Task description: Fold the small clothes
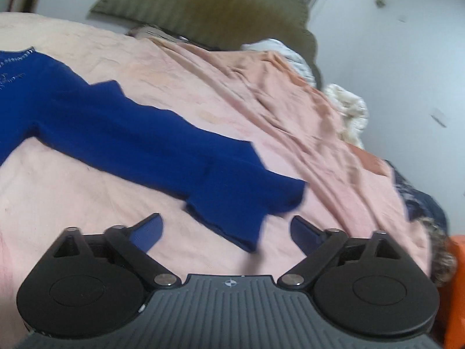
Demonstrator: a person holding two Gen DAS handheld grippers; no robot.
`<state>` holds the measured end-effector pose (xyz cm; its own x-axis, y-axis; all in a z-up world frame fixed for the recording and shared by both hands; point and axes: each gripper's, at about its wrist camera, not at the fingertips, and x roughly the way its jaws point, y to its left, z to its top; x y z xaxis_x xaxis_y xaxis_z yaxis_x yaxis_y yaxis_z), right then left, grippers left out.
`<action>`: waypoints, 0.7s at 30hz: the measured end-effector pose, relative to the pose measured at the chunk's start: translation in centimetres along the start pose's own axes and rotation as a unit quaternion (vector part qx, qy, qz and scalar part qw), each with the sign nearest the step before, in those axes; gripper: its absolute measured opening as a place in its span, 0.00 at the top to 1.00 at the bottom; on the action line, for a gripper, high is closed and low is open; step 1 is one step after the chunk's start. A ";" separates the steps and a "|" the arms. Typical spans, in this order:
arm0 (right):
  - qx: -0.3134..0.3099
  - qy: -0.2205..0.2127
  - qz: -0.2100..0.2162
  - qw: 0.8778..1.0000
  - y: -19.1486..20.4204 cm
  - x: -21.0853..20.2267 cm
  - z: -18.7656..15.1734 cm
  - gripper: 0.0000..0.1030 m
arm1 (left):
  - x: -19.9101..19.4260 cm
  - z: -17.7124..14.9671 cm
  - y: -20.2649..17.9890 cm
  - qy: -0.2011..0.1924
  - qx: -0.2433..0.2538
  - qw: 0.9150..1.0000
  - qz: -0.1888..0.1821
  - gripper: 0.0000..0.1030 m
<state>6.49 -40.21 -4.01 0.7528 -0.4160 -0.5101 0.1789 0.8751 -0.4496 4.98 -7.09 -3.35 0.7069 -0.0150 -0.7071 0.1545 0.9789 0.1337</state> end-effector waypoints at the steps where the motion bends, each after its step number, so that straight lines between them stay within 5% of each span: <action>1: 0.016 0.000 0.012 1.000 -0.3 0.5 0.2 0.21 | 0.0 0.0 -0.1 -0.001 0.003 1.000 0.001 0.00; 7: 0.112 0.020 0.056 0.992 -3.3 1.9 -0.1 0.83 | 0.0 0.1 0.0 -0.001 0.005 1.000 0.000 0.00; 10: 0.202 0.021 0.101 0.974 -5.6 0.9 -0.5 0.92 | 0.0 0.2 0.1 0.002 0.003 1.000 -0.003 0.00; 13: 0.345 0.018 0.173 0.922 -9.7 1.0 -1.0 0.91 | -0.3 0.5 0.5 0.000 0.003 1.000 -0.005 0.00; 17: 0.513 -0.012 0.256 0.819 -14.8 1.4 -1.9 0.91 | -1.2 0.9 1.6 -0.015 -0.007 1.000 -0.001 0.00; 21: 0.602 -0.028 0.309 0.735 -16.4 1.7 -2.3 0.91 | -1.6 1.2 3.1 -0.024 -0.023 0.999 0.008 0.00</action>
<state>3.38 -55.79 0.80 0.9452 0.1351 -0.2971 0.1966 0.4909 0.8488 5.13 -4.26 -0.99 0.7411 -0.0075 -0.6713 0.1118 0.9874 0.1123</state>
